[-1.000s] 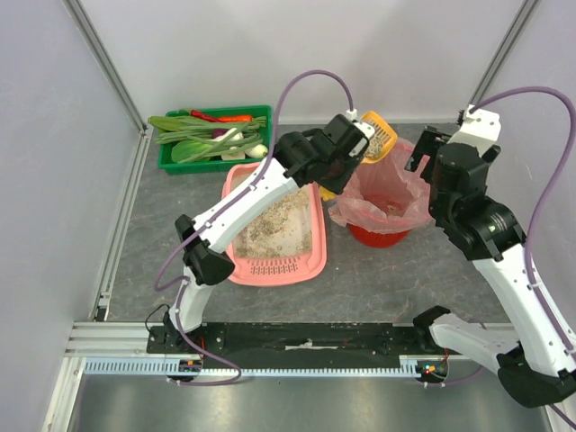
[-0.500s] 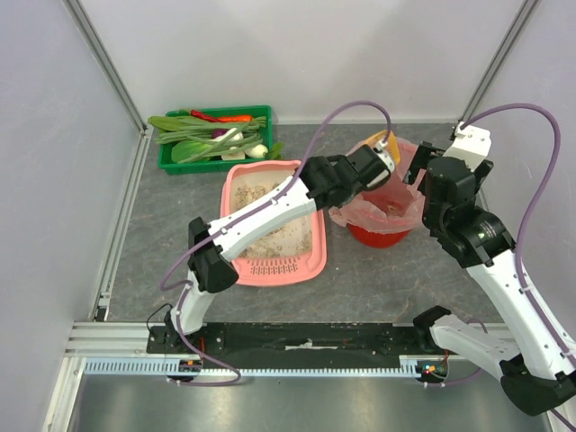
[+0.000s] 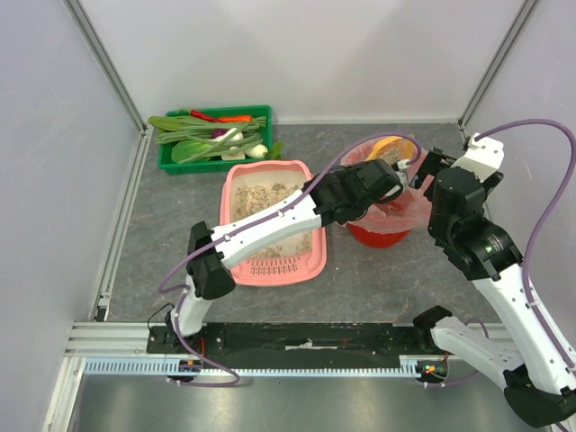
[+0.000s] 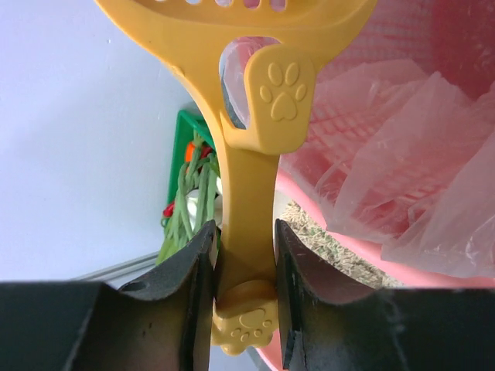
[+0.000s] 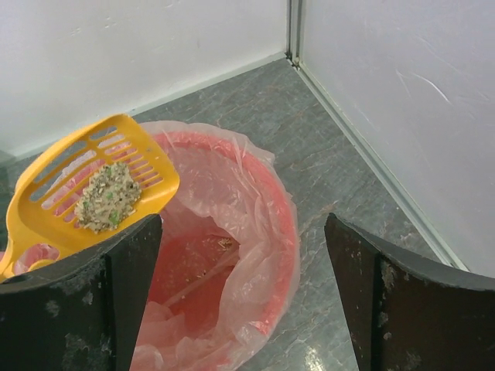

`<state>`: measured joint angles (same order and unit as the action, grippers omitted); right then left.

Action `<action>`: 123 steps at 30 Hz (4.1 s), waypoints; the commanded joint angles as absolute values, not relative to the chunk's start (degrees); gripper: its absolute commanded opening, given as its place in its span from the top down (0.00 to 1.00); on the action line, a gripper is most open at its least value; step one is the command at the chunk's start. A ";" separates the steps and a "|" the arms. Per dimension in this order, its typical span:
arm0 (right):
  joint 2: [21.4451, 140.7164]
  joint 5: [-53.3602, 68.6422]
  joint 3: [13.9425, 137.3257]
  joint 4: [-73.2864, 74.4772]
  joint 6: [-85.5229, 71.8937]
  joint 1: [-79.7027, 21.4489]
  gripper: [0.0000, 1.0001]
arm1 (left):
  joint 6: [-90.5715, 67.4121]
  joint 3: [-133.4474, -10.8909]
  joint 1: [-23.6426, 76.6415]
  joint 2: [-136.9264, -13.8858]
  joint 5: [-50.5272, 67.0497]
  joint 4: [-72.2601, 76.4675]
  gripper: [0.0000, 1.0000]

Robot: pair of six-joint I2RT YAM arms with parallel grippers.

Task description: Clean the litter box

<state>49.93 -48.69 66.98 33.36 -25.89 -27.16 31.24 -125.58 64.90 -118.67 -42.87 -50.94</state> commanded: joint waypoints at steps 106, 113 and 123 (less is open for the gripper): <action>53.17 -22.15 54.76 15.38 -22.06 -12.75 0.05 | 57.01 -104.61 60.38 -107.76 -49.91 -28.01 0.98; 53.70 -21.62 54.32 14.50 -22.50 -10.99 0.06 | 68.65 -100.90 61.00 -107.84 -49.31 -7.83 0.98; 52.03 -25.66 56.86 16.35 -21.18 -9.84 0.04 | 65.49 -102.13 62.40 -105.03 -49.83 -10.80 0.98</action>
<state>52.84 -23.27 54.15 16.99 -22.48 -10.20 65.65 -99.81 61.17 -109.14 -48.12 -11.90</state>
